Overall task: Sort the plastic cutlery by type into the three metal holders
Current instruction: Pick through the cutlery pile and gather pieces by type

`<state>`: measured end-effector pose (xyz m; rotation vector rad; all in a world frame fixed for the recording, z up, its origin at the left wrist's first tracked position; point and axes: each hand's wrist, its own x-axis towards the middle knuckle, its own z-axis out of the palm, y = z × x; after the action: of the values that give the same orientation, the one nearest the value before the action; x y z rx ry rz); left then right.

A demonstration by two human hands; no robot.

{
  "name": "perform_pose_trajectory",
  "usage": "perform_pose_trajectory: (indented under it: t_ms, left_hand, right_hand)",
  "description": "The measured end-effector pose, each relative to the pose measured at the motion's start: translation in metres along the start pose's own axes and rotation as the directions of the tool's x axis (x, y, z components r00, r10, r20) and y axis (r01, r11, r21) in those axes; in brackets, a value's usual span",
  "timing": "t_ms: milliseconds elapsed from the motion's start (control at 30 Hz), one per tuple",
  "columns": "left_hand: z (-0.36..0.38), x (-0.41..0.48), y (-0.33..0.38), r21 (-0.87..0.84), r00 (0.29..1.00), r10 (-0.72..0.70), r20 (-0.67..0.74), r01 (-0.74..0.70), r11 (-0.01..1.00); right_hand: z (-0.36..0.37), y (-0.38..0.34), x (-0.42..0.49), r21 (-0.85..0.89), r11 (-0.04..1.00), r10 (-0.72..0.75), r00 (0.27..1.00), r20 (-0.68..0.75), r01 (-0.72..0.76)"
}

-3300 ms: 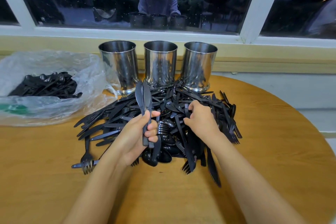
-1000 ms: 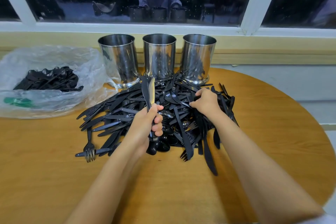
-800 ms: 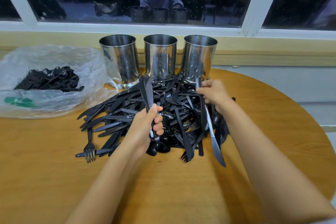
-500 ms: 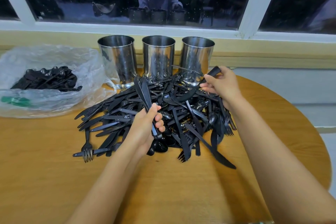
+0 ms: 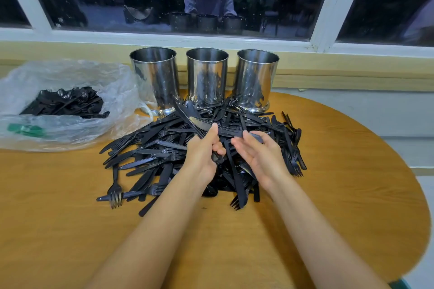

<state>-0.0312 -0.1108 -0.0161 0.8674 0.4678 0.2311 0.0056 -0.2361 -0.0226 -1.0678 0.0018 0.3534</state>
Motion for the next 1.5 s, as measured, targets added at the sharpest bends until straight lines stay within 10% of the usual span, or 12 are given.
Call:
perform_pose_trajectory:
  t_ms: [167,633,1000,1200,1500]
  left_hand:
    - [-0.005,0.009,0.006,0.191,0.993,0.115,0.014,-0.116,0.975]
    - [-0.011,0.016,0.032,0.373,0.975,0.220,-0.021,-0.196,0.907]
    - [-0.050,0.000,0.045,0.186,0.991,0.090,0.100,-0.107,0.977]
    - [-0.068,-0.005,0.045,0.271,0.992,0.114,0.058,-0.125,0.954]
    - [-0.071,-0.001,0.048,0.356,0.995,0.095,0.043,-0.104,0.929]
  right_hand:
    - [-0.009,-0.004,-0.001,-0.624,0.777,-0.078,0.996,0.040,0.086]
    - [0.017,0.001,0.002,-0.677,0.699,-0.121,0.971,0.207,0.232]
    - [0.023,0.016,-0.011,-0.983,0.054,0.033,0.984,0.175,0.173]
    - [0.025,0.014,-0.001,-0.991,0.091,-0.009,0.995,0.100,0.100]
    - [0.014,-0.027,0.037,-0.934,0.140,-0.486,0.845,0.225,0.329]
